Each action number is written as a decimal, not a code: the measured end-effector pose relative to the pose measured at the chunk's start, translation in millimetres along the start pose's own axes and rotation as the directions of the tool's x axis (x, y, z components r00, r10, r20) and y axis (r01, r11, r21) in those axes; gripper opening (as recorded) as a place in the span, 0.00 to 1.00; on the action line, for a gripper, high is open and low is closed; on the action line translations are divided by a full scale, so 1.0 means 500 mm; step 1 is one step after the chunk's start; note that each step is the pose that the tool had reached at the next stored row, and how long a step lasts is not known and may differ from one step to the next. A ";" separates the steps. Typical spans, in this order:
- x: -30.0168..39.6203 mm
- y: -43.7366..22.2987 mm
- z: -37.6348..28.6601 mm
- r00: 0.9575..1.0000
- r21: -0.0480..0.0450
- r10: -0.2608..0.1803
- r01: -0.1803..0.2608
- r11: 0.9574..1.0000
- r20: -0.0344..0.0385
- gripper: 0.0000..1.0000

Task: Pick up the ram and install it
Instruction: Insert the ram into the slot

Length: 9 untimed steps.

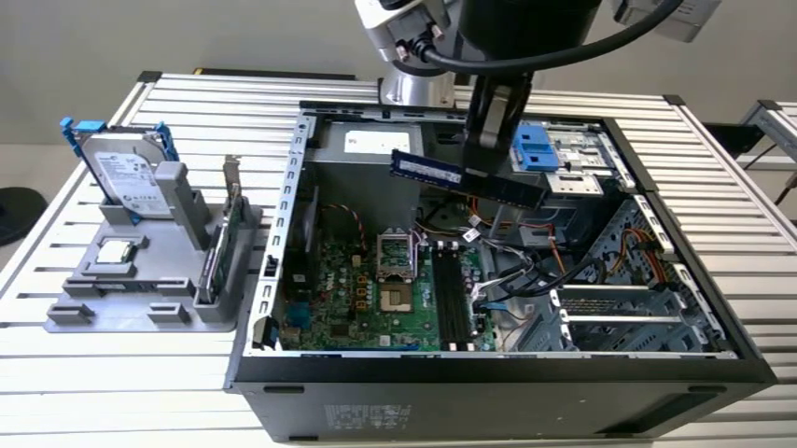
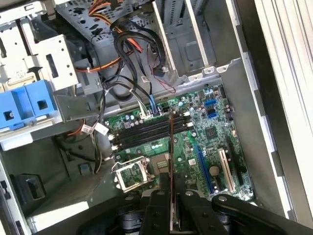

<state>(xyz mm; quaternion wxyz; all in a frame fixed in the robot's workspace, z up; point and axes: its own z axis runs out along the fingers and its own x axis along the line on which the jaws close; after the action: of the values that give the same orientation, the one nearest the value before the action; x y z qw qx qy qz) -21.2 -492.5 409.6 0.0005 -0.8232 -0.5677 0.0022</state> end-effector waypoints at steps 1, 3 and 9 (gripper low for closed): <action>0.000 0.000 0.000 1.000 0.000 0.014 -0.014 1.000 0.000 0.00; 0.000 0.000 0.000 0.999 0.000 0.041 -0.041 0.999 0.000 0.00; 0.000 0.000 0.000 0.994 0.000 0.112 -0.112 0.994 0.000 0.00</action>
<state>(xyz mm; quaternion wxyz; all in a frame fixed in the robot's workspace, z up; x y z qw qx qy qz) -21.2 -492.5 409.7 0.0006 -0.8538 -0.5207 0.0022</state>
